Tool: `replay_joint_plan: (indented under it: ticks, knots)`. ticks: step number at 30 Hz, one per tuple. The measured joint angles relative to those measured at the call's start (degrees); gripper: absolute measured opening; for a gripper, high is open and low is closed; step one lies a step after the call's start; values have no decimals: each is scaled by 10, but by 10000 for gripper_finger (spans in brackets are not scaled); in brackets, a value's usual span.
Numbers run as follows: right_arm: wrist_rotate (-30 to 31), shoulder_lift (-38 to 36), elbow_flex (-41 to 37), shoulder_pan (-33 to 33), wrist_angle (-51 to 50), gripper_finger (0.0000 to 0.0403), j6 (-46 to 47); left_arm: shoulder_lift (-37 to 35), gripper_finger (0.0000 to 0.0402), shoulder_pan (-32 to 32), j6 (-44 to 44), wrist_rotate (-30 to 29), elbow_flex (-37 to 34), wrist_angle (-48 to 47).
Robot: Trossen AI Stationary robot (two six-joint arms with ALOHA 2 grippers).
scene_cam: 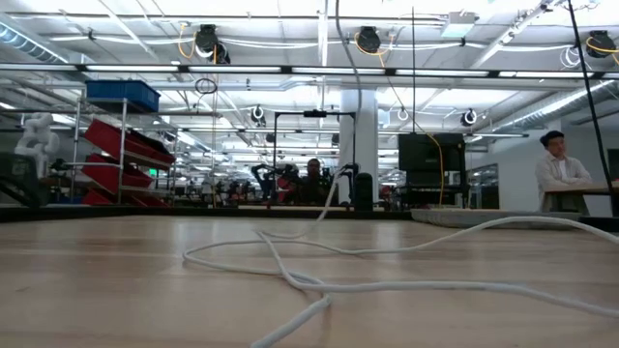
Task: Coil cords
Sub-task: Uncoil the white wire from the spool
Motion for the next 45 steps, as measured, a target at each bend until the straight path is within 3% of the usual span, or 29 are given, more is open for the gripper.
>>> replay_joint_plan:
  ticks: [3, 10, 20, 28, 31, 37, 40, 45]
  knots:
    - [0, 0, 0, 0, 18, 0, -2, 7, 136, 9, 0, 5, -1, 22]
    - [-1, 1, 0, 3, 30, 0, -2, 30, 137, 26, 0, 94, -1, 23]
    - [-1, 1, 0, 3, 29, 0, -3, 43, 137, 34, 5, 168, -2, 25]
    - [-1, 1, 0, 3, 36, 0, -4, 44, 137, 52, 9, 106, -2, 65]
    - [0, 1, 0, 3, 39, 0, -12, 56, 137, 54, 13, 106, -2, 108]
    - [-1, 1, 0, 3, 48, 0, -26, 111, 137, 60, 102, 106, -2, 252]
    - [-1, 1, 0, 3, 51, 0, -26, 141, 137, 68, 124, 68, -2, 322]
    - [-2, 1, 0, 3, 51, 0, -27, 182, 137, 87, 123, 48, -2, 356]
